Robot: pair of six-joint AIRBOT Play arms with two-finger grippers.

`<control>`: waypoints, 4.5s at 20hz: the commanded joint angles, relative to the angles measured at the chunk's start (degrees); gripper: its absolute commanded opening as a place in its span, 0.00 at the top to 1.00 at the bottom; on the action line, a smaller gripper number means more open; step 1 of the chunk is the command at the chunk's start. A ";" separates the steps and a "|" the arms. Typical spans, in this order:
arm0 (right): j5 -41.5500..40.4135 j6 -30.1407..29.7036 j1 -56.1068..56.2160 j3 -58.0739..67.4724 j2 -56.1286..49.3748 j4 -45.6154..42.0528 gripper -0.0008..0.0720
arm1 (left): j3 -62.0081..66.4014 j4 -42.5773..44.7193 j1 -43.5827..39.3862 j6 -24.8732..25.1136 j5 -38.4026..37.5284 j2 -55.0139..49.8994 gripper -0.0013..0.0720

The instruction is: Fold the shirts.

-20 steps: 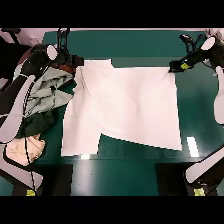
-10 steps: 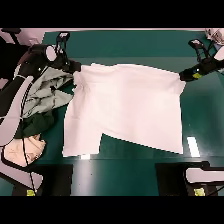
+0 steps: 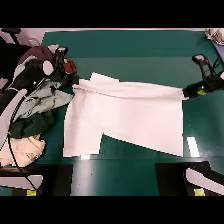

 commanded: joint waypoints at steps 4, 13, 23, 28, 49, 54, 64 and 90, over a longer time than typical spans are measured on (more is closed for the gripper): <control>0.37 -0.04 2.58 -8.90 4.44 0.09 0.96 | -4.28 -0.24 0.02 -3.08 7.58 -0.81 0.56; 13.68 2.67 -3.76 -4.96 4.72 -0.39 0.39 | -3.67 -0.33 4.04 -1.16 -0.96 6.16 0.22; -5.29 10.47 -9.88 -15.08 13.25 6.36 0.37 | -3.67 -11.96 4.22 5.35 -6.08 7.10 0.22; 5.31 9.14 -8.09 -16.87 11.47 5.44 0.37 | -3.61 -12.87 4.33 12.20 -18.91 5.62 0.22; 11.74 10.60 -12.92 -22.67 22.01 10.43 0.37 | -17.18 -26.36 19.26 31.65 -17.33 4.42 0.22; 13.16 11.65 -12.92 -22.67 24.90 9.97 0.21 | -17.18 -29.27 19.15 35.45 -18.91 -0.17 0.22; 16.17 13.22 -12.92 -22.69 22.29 5.05 0.20 | -17.11 -34.07 17.84 39.87 -19.61 -1.81 0.91; 15.54 6.82 -18.97 -25.46 10.97 12.22 0.96 | -16.04 -45.44 17.84 36.37 -20.98 1.70 0.95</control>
